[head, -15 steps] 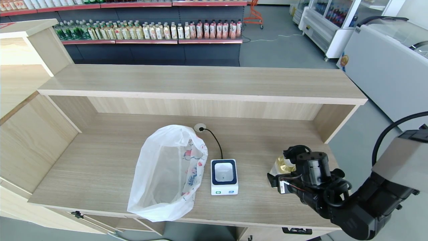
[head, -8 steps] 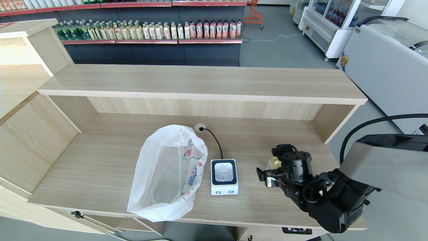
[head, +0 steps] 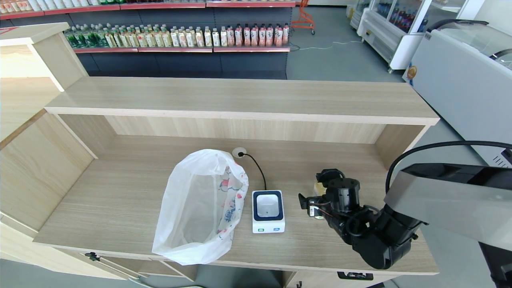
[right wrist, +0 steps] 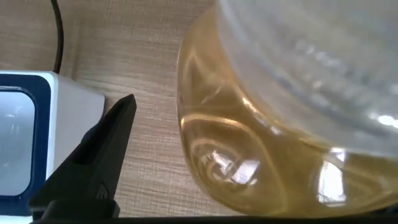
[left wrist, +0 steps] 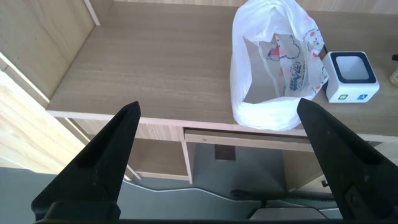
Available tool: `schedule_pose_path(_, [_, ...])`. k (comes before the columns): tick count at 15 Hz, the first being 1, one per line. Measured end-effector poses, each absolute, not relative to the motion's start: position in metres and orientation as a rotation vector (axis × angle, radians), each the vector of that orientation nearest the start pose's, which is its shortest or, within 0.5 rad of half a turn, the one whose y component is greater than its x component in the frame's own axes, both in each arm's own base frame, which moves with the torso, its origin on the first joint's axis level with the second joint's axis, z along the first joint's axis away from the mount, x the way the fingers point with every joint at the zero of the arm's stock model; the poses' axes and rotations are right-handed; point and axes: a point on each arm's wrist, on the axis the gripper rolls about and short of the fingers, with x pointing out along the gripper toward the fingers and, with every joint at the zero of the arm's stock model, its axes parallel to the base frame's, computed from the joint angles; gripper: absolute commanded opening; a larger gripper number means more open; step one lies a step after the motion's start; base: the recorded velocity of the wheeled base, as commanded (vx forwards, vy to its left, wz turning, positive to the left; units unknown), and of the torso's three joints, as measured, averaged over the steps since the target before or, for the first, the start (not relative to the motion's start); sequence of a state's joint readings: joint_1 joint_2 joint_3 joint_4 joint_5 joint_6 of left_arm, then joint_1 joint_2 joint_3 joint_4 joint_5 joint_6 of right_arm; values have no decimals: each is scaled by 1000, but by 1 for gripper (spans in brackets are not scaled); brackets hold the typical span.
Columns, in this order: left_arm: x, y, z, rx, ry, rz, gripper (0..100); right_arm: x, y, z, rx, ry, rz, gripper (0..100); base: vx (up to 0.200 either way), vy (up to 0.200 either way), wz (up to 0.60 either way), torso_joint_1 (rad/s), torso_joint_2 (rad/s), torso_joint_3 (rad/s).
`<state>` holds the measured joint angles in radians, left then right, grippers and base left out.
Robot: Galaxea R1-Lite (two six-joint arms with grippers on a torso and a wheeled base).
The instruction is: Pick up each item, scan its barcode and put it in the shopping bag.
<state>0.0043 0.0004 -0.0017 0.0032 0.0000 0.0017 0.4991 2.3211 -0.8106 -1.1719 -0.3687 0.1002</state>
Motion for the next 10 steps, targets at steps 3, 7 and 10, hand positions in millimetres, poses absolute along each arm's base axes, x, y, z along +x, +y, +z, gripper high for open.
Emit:
schedule_pose_path(3, [-23,0,76,2,2,4,100,349,184,16,-10,259,168,0,0,0,0,0,0,0])
schedule_pose_path(7, [-23,0,76,2,2,4,100,350,184,15,-20,252,182,0,0,0,0,0,0,0])
schedule_pose_path(10, [-23,0,76,2,2,4,100,349,184,15,-39,251,186,0,0,0,0,0,0,0])
